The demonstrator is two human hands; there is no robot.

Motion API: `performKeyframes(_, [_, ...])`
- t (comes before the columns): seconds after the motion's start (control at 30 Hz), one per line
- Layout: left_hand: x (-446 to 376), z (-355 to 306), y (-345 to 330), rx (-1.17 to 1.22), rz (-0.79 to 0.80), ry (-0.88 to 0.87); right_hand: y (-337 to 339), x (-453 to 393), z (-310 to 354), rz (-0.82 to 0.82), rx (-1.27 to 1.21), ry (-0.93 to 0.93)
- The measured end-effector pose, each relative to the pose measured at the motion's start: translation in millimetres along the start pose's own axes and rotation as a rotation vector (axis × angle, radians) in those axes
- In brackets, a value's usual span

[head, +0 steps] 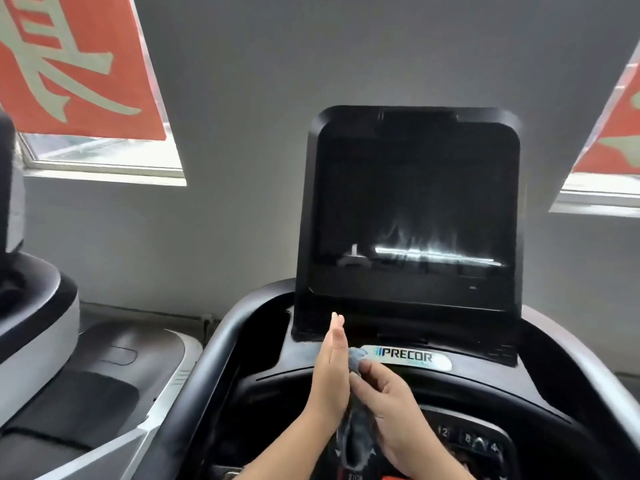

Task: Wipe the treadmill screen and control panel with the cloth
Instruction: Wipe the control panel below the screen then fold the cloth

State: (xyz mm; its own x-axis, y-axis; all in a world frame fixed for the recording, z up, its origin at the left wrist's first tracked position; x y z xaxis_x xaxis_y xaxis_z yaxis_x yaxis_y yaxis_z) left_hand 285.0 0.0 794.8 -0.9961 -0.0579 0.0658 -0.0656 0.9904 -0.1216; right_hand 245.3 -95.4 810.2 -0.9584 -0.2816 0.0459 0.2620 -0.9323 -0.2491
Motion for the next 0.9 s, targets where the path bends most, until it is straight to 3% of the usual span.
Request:
performKeyframes(0.13, [0.7, -27.3, -17.1, 0.25, -0.142, -0.044, 12.2, -1.5, 31.1, 0.011, 0.11, 0.104])
performKeyframes(0.23, [3.1, -47.2, -30.6, 0.14, -0.205, -0.137, 36.5, -1.5, 57.4, 0.068, 0.247, 0.209])
performKeyframes(0.33, [8.5, -48.1, -49.7, 0.134, -0.214, -0.107, 55.5, -1.3, 67.0, 0.137, 0.343, 0.22])
performKeyframes(0.47, [17.9, -45.1, -78.2, 0.083, -0.054, -0.061, 78.5, 5.0, 88.7, 0.146, 0.502, 0.324])
performKeyframes(0.57, [20.4, -39.3, -89.3, -0.153, 0.092, -0.054, 99.4, 12.3, 116.4, 0.217, 0.699, 0.444])
performKeyframes(0.7, [29.4, -40.3, -103.6, -0.389, 0.223, -0.127, 135.0, 21.6, 147.8, 0.227, 0.767, 0.503])
performKeyframes(0.9, [44.7, -36.1, -128.0, -0.337, 0.216, -0.157, 180.9, 31.4, 155.4, 0.17, 0.76, 0.471])
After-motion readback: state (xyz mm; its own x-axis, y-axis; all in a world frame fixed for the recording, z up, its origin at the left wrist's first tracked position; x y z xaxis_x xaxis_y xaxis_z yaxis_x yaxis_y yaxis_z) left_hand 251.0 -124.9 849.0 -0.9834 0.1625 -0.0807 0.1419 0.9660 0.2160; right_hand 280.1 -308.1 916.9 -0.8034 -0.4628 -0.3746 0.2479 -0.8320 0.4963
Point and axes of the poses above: each hand's wrist, its own x-axis away from the middle knuckle, its own y-axis out of the back of the hand, z = x × y, the point moved 5 cm from there along -x, towards the middle knuckle, and after that the axes turned 3 degrees about y, right-handed, at the moved point
